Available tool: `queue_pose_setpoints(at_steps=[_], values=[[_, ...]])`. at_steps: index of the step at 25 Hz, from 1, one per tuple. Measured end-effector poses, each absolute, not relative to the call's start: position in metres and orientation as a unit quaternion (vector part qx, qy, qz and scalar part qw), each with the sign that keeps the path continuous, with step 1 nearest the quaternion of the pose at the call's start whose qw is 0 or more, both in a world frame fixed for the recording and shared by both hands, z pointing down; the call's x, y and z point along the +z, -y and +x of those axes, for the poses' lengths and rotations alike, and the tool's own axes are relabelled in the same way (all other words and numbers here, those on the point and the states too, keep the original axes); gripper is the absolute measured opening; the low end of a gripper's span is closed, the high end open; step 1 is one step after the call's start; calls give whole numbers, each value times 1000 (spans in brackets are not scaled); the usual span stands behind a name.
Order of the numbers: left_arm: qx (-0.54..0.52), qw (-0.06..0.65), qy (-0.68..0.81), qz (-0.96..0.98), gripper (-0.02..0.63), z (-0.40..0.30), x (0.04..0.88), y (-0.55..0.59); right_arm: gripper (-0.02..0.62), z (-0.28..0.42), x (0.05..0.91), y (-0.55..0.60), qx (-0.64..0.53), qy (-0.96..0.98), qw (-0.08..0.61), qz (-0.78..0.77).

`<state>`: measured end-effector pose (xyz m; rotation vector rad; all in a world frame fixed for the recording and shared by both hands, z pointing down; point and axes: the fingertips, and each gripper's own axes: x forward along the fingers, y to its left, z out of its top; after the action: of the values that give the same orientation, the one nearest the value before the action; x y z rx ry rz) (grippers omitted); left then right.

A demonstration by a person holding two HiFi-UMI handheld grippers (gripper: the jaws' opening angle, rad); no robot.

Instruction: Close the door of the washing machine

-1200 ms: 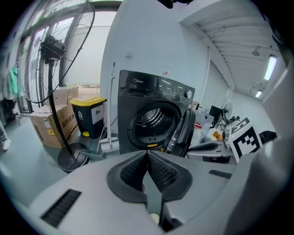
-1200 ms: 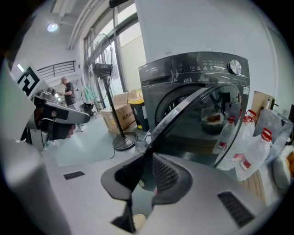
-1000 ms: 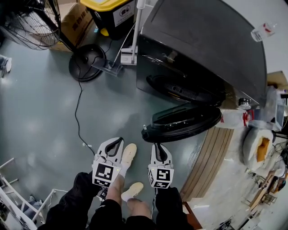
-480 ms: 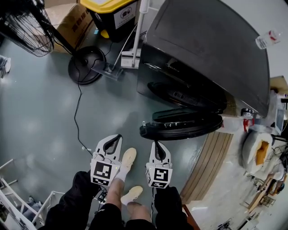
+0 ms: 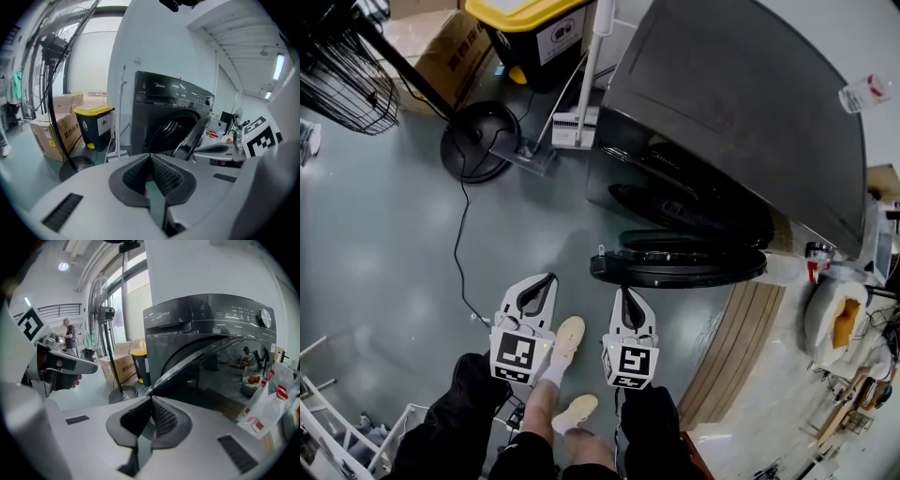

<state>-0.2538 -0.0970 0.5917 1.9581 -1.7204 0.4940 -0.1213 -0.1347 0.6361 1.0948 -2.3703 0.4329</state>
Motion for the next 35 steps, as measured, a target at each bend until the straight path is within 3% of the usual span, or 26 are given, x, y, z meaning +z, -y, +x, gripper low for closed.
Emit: queue_pose_setpoints(at_steps=[35], values=[[167,221,639,717,23,-296,629,205,17,-172,653,256,142,869,199,430]])
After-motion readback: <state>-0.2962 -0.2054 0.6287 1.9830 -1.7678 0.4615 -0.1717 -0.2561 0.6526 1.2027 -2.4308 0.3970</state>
